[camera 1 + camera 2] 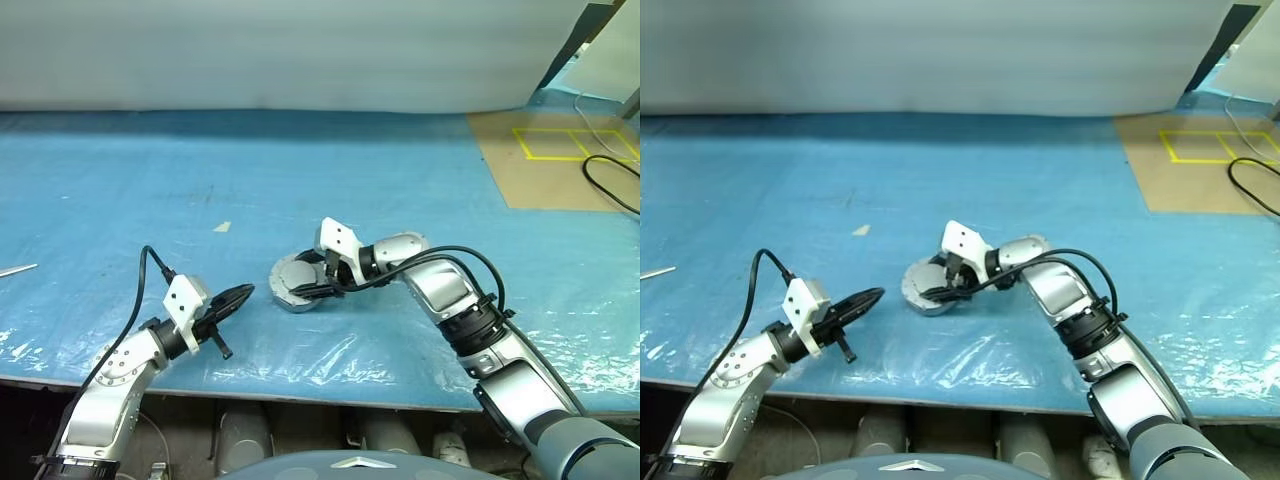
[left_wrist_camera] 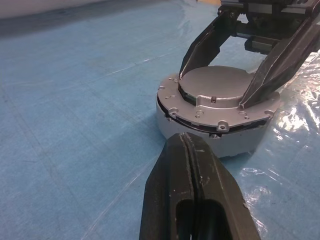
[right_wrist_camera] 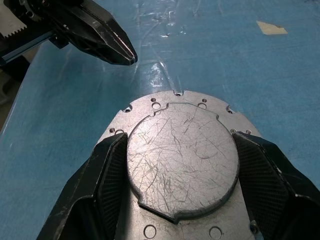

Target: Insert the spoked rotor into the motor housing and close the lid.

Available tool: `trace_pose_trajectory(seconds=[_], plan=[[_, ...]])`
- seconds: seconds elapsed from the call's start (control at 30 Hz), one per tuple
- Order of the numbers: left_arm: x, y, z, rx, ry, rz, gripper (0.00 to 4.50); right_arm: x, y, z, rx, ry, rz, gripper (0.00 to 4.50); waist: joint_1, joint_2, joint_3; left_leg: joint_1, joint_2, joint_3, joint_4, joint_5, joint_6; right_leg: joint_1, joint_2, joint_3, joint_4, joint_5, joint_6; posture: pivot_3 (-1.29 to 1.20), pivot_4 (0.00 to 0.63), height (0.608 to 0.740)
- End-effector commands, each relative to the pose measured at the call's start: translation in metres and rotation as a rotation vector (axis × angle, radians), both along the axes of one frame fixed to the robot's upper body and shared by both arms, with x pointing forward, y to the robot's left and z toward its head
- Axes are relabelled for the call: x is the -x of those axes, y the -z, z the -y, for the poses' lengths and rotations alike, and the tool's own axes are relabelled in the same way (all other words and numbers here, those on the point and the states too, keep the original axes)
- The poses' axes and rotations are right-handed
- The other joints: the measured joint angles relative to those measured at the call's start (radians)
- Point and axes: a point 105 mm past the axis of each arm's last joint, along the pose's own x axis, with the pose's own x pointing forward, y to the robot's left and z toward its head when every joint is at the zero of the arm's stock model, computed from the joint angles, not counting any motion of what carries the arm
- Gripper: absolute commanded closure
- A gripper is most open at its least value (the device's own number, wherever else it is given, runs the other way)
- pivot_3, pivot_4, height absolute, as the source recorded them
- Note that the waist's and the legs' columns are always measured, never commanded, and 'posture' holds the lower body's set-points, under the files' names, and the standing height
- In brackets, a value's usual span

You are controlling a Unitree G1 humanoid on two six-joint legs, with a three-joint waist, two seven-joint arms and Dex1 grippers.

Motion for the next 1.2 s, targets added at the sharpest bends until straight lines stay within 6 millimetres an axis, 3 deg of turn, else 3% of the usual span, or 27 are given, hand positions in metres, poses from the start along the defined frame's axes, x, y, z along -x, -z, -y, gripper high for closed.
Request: trace_pose_trajectory(seconds=[0.03,0.17,0.53,0.77,0.87,1.2], plan=[[0.001,-0.01,0.003,0.0,0.01,0.047,4.5,0.004,0.008,-0.005,0.003,0.003,-0.024,1.53,-0.001,0.0,0.0,0.0,0.0,0.0,0.0,0.0,0.0,0.0,0.0,0.0,0.0,0.0,0.0,0.0,0.15,0.74],[0.0,-0.01,0.002,-0.001,0.011,0.047,4.5,0.001,0.005,-0.008,-0.01,0.013,0.021,1.53,-0.003,0.0,0.0,0.0,0.0,0.0,0.0,0.0,0.0,0.0,0.0,0.0,0.0,0.0,0.0,0.0,0.15,0.74],[-0.002,-0.011,0.004,0.002,0.014,0.049,4.5,0.001,0.028,0.006,0.093,-0.008,0.065,1.53,-0.002,0.0,0.0,0.001,0.0,0.001,0.0,0.0,0.0,0.0,0.0,0.001,0.0,0.0,0.0,0.0,0.15,0.74],[-0.002,-0.011,0.005,0.007,0.013,0.05,4.5,-0.001,0.061,0.016,0.201,0.055,0.011,1.53,-0.004,0.002,-0.003,0.005,0.0,0.001,-0.001,-0.002,0.003,0.006,0.0,0.002,0.001,0.0,0.001,0.0,0.15,0.74],[-0.002,-0.011,0.008,0.012,0.019,0.052,4.5,0.003,0.058,0.017,0.19,0.039,-0.042,1.53,-0.002,0.003,-0.005,0.012,-0.001,0.001,-0.002,-0.002,0.003,0.009,0.0,0.003,0.001,-0.004,0.007,0.0,0.15,0.74],[-0.022,-0.004,0.03,0.023,0.101,-0.01,4.5,-0.006,0.046,0.015,0.154,0.066,-0.034,1.53,-0.001,0.004,-0.006,0.014,-0.001,0.002,-0.004,-0.002,0.003,0.009,0.0,0.006,0.001,-0.002,0.003,0.0,0.15,0.74]])
